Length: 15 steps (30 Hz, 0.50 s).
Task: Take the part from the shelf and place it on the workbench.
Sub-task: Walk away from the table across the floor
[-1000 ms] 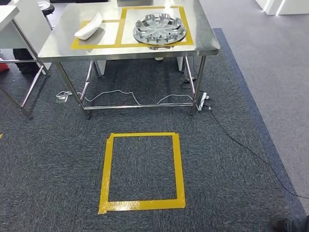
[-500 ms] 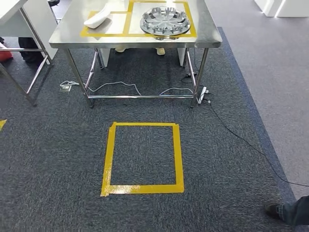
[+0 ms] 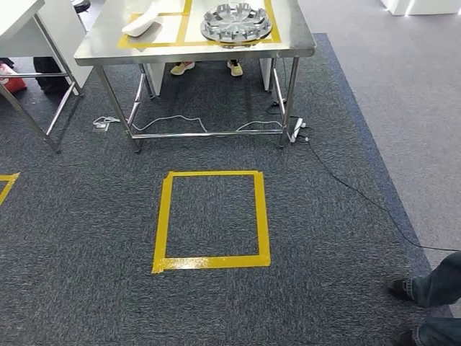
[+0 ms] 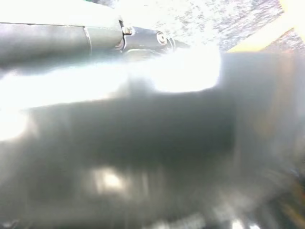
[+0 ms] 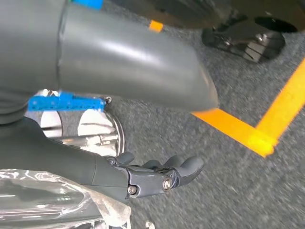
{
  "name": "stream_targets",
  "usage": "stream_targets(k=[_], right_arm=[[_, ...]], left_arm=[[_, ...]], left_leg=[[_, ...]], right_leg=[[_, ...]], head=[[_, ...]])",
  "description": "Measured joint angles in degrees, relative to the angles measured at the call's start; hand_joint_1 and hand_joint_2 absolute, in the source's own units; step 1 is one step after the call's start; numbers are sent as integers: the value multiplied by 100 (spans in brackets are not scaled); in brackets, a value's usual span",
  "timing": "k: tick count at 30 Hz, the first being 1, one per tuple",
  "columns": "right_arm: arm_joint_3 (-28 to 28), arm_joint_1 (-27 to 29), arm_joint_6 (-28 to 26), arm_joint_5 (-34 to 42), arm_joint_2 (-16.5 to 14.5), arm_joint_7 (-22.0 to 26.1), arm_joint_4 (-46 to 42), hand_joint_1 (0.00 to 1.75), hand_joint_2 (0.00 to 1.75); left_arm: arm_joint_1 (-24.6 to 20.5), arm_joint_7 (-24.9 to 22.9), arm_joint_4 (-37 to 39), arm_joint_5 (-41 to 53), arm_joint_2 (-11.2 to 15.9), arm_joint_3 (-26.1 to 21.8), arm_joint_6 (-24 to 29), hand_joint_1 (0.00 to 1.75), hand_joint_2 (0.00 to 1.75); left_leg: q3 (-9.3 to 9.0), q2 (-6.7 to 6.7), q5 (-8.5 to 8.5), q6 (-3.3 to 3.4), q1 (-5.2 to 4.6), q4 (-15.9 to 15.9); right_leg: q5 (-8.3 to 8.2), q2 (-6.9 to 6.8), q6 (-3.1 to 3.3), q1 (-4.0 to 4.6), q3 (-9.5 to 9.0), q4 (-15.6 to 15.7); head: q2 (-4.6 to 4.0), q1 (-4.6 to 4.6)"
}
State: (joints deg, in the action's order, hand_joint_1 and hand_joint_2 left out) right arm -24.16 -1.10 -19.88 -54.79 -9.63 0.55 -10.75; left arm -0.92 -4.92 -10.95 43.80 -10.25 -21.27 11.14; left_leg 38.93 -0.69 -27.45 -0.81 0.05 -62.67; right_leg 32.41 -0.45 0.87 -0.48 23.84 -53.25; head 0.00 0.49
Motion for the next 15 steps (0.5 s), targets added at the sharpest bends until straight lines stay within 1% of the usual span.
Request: stream_targets(k=[1, 2, 3, 4, 5, 6, 7, 8, 9, 10, 12, 14, 15], right_arm=[[-14, 7, 1, 19, 0, -1, 0, 0, 175], [-26, 13, 1, 33, 1, 0, 0, 0, 175], [-39, 15, 2, 40, 1, 0, 0, 0, 175], [-54, 15, 2, 45, 1, 0, 0, 0, 175], [-69, 14, 2, 50, 1, 0, 0, 0, 175], [-80, 12, 2, 55, 0, 1, 0, 0, 175], [-90, 11, 3, 66, -2, 3, 0, 0, 175], [-100, 8, 7, 84, -3, 4, 0, 0, 175], [-115, 6, 15, 115, -4, 13, 0, 0, 175], [-137, 1, 34, 160, -4, 36, 0, 0, 175], [-207, -6, 71, 268, -3, 120, 0, 0, 87], [-292, -8, 81, 358, -3, 215, 0, 0, 0], [-333, -12, 80, 382, -1, 244, 0, 0, 0]], left_arm=[[6, -10, 0, 0, 3, 0, -3, 0, 175], [8, -15, 0, 0, 5, 0, -5, 0, 175], [8, -15, 0, 0, 8, 0, -6, 0, 175], [7, -15, 0, 0, 10, 0, -7, 0, 175], [6, -15, 0, 0, 13, 0, -8, 0, 175], [5, -15, 0, 0, 15, 0, -8, 0, 175], [5, -15, 0, -1, 20, 0, -8, 0, 175], [6, -17, 0, -3, 20, 0, -6, 0, 175], [6, -29, 0, -8, 18, 0, 0, 0, 175], [7, -55, 0, -14, 16, 0, 13, 0, 175], [10, -132, 0, -7, 14, -1, 48, 0, 87], [11, -147, 0, 33, 14, -1, 10, 0, 0], [11, -119, 0, 51, 14, 1, -36, 0, 0]], left_leg=[[84, 2, -290, -23, 3, -393], [149, 3, -482, -38, 4, -770], [151, 5, -543, -41, 5, -1022], [63, 6, -491, -33, 4, -1063], [-139, 9, -368, -13, 2, -861], [-421, 15, -234, 20, -4, -485], [-709, 24, -156, 67, -15, -61], [-929, 32, -117, 106, -22, 308], [-1051, 39, -130, 121, -26, 540], [-1082, 43, -159, 125, -30, 641], [-1052, 42, -169, 111, -36, 679], [-1029, 42, -152, 139, -50, 675], [-1022, 42, -145, 152, -57, 675]], right_leg=[[-51, -6, 16, 8, 63, -8], [-97, -14, 22, 17, 127, -21], [-136, -19, 23, 26, 188, -40], [-165, -21, 20, 34, 240, -65], [-185, -23, 13, 42, 277, -96], [-199, -21, 6, 48, 306, -129], [-207, -20, -7, 61, 343, -165], [-212, -19, -21, 74, 369, -205], [-219, -19, -25, 86, 408, -239], [-227, -19, -32, 95, 447, -267], [-250, -16, -43, 90, 489, -286], [-274, -13, -73, 78, 504, -277], [-285, -11, -87, 72, 511, -272]], head=[[0, -13], [1, -26], [0, -32], [0, -37], [0, -40], [0, -41], [0, -41], [0, -39], [0, -38], [0, -33], [0, -29], [0, -26], [0, -26]])
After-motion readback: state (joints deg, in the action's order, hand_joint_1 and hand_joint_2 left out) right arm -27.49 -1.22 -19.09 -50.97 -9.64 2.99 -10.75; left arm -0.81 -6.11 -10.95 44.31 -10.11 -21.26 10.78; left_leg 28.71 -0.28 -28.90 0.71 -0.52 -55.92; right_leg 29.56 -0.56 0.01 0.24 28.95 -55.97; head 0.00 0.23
